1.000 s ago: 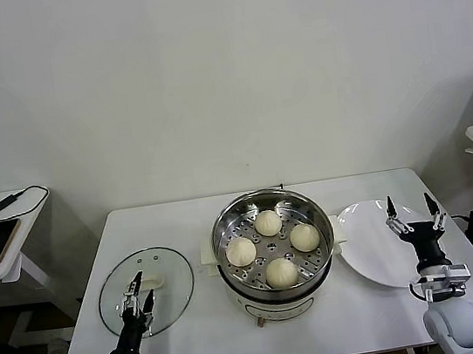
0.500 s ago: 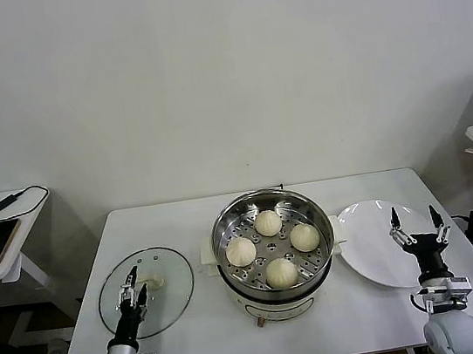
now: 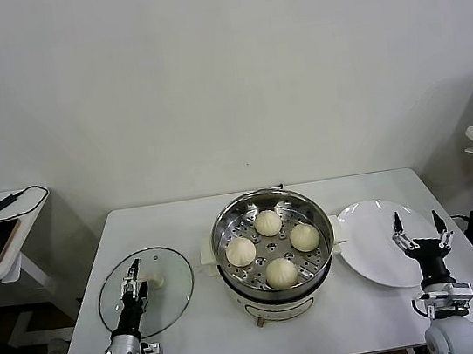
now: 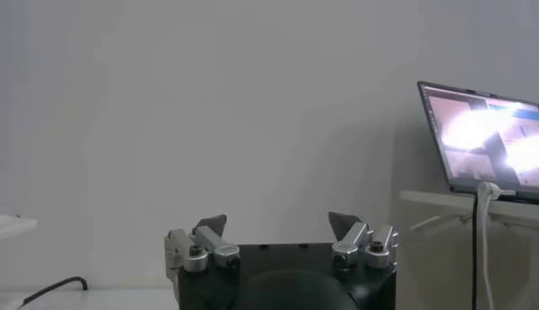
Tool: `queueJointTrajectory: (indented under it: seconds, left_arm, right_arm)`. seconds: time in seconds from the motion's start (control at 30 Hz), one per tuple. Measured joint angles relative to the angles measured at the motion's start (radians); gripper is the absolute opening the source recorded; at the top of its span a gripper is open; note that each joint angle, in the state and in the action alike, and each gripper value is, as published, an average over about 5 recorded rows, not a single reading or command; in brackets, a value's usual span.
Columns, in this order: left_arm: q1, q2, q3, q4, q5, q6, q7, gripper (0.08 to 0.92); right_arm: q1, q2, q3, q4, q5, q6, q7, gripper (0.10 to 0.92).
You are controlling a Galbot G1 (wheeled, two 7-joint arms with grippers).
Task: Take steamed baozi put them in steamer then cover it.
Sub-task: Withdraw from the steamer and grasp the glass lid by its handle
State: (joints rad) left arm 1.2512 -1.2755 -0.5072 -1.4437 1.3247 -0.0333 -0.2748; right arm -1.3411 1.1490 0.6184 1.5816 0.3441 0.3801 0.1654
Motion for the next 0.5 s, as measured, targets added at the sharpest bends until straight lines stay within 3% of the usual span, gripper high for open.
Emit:
queueJointTrajectory:
  seconds: [0.3,0.5]
  left_arm:
    - [-0.040,-0.002,0.004,0.041,0.002,0.001,-0.001,0.811]
    - [-0.057,-0.003,0.002,0.066,-0.001,-0.003,0.001,0.662]
  right_arm:
    - [-0.005,0.008,0.005,0.001,-0.007,0.001,0.000,0.823]
    - [-0.003,0.010,0.006,0.000,-0.009,0.001,0.000,0.823]
